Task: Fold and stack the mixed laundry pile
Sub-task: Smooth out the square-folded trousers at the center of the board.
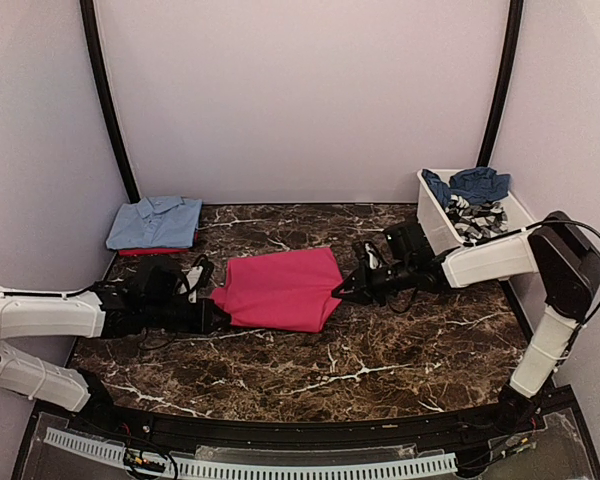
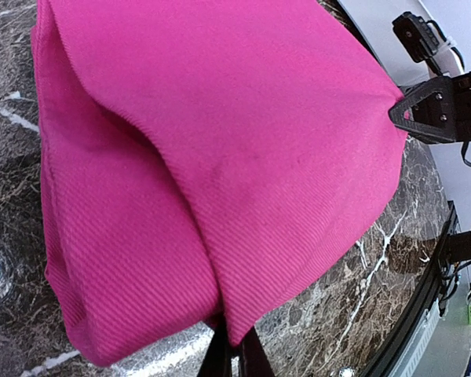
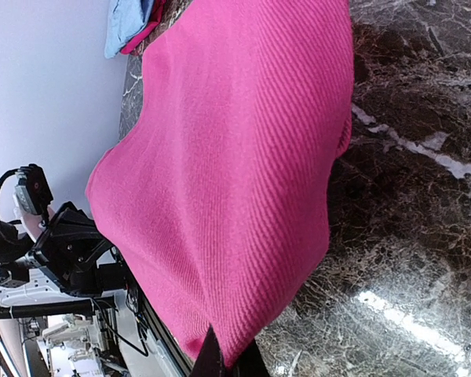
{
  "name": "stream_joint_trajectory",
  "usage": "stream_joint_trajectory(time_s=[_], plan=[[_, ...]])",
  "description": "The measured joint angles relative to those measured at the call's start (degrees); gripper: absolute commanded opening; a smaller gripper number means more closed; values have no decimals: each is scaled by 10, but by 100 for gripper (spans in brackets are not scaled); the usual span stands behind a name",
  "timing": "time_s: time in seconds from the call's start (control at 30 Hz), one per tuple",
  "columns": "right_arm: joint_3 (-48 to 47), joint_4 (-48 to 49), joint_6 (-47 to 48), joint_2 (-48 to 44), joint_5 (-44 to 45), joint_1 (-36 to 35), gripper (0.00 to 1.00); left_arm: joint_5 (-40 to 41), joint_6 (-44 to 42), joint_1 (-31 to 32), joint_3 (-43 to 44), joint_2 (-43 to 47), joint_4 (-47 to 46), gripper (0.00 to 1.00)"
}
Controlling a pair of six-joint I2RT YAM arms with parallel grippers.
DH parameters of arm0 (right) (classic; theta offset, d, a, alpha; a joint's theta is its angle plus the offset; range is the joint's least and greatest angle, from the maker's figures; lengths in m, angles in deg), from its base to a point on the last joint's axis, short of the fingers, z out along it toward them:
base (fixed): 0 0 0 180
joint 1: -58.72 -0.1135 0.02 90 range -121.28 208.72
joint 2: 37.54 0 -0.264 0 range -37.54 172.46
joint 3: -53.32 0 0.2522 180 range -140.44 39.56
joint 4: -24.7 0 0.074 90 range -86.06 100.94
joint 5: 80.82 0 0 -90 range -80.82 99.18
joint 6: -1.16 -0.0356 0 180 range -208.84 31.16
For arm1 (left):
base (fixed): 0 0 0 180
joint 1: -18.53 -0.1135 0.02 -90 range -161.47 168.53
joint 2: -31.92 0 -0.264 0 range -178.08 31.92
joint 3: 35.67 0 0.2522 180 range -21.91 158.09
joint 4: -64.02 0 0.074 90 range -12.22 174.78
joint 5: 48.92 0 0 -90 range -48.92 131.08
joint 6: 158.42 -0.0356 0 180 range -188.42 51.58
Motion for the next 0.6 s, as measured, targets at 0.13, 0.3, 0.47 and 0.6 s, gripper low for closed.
stream_joint_trajectory(time_s=[0.13, 0.3, 0.47, 0.6], plan=[[-2, -12, 9, -10, -1, 1, 0, 6, 4, 1, 32, -3, 56, 0], [-19, -41, 27, -12, 0, 2, 0, 3, 10, 1, 50, -32, 87, 0], [-38, -76, 58, 16, -2, 2, 2, -25, 30, 1, 58, -124, 83, 7], [-64, -136, 106, 58, 14, 4, 41, -34, 52, -1, 69, -132, 99, 34]])
